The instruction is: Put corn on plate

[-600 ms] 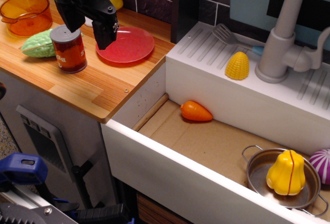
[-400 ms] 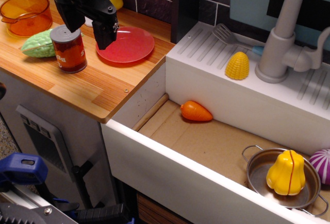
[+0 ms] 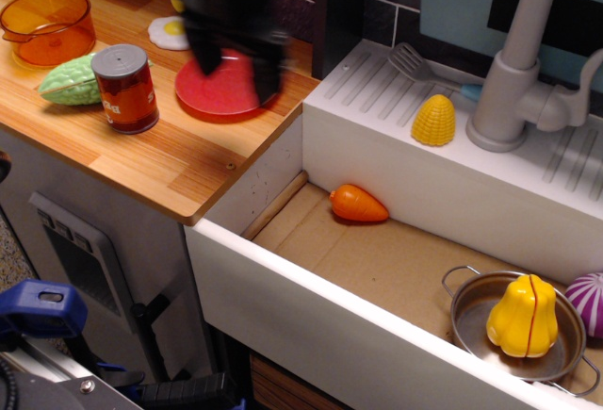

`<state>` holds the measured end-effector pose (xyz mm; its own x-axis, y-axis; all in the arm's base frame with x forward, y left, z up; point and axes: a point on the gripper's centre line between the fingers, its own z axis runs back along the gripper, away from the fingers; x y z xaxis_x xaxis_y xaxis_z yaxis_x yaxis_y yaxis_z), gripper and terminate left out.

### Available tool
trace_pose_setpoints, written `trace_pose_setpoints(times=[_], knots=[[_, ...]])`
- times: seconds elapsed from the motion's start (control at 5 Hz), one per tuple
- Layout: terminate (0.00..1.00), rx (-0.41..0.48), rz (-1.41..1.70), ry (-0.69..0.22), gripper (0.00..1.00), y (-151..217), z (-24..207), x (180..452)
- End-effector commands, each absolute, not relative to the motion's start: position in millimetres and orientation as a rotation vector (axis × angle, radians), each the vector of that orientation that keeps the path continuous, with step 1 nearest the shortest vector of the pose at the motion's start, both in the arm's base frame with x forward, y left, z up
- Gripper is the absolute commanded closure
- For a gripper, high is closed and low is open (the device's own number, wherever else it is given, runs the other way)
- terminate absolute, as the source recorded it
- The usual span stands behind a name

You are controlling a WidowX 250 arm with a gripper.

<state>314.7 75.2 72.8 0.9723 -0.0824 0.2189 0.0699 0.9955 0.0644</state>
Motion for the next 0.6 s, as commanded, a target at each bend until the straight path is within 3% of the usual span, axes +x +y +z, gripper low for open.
trace_pose_setpoints(times=[0.0,0.4], knots=[[0.00,0.043,-0.152,-0.349,0.00,40,79,346],[0.00,0.047,-0.209,-0.493,0.00,-8,72,373]])
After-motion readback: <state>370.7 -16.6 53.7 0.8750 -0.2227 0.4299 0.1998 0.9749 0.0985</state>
